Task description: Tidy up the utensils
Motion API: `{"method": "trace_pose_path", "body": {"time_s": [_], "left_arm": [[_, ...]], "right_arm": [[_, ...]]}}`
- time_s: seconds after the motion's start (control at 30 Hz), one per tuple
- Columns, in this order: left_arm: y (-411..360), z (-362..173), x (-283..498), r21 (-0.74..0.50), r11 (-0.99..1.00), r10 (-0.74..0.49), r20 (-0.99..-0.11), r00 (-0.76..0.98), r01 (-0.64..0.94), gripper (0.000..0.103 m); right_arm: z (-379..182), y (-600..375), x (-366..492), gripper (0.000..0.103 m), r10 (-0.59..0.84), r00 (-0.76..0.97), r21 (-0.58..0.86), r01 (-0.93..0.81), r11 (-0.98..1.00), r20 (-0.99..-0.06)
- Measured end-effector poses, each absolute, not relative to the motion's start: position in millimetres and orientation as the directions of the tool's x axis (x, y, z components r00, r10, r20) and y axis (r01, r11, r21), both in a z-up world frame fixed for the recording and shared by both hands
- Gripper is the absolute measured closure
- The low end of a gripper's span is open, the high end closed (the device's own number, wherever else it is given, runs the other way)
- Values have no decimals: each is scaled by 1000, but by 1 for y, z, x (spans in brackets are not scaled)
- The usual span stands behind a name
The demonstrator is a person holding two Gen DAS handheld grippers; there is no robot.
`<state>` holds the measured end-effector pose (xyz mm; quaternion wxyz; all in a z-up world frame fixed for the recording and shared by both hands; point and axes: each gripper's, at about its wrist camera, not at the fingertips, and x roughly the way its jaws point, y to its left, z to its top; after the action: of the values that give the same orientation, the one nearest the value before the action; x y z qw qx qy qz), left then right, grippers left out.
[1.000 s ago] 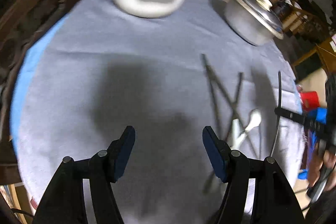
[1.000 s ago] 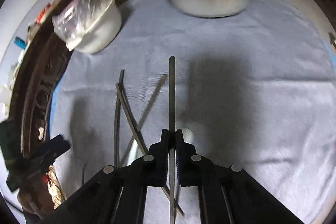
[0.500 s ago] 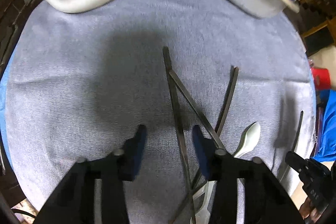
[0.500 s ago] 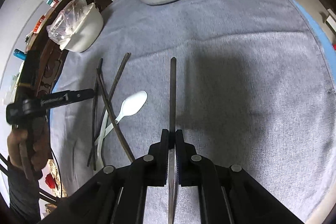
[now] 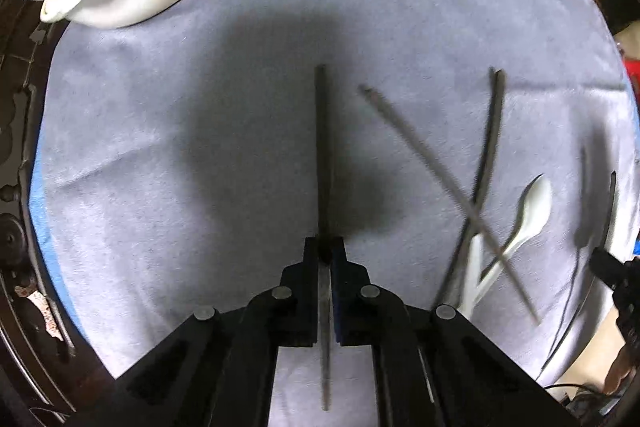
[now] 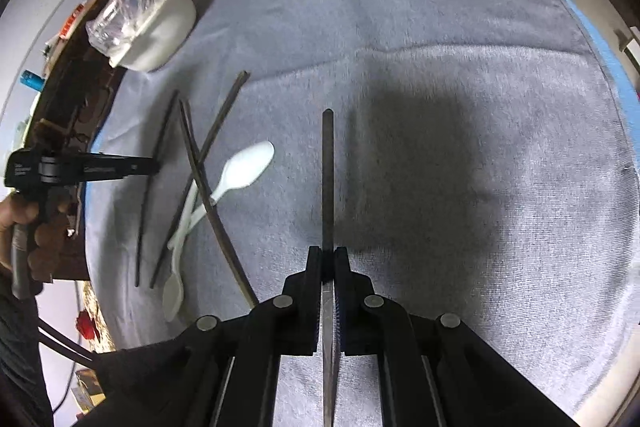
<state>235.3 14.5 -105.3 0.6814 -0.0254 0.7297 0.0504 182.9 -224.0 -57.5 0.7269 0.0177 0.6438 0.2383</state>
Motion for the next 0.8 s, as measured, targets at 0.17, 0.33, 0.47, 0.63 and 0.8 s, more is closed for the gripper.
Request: {"method": "trace_pose_path", "body": {"time_s": [0.17,0.33,0.47,0.63,0.8], "left_arm": [[13,-105,236,38,993,29,-996,-82,-113,97],[21,-102,241,32,990,19,-995,-93,-138,97],[17,-99,239,32,990,22,-997,-73,-135,99],[33,-95,211,-40,979,-48,-998,-35,-202,98],[60,-79,175,-113,953,-103,-994,48,-282,98]], "right_arm": [[-74,-212,184,96,325,9,305,-322,896,-946],[-77,-204,188,96,289,-11,276,-335,901,-957],[-78,-193,194,96,241,-42,240,-352,905,-970],[-78,-200,190,96,270,-29,266,-312,912,-962],[-64,-215,170,96,318,28,297,-284,912,-948]]}}
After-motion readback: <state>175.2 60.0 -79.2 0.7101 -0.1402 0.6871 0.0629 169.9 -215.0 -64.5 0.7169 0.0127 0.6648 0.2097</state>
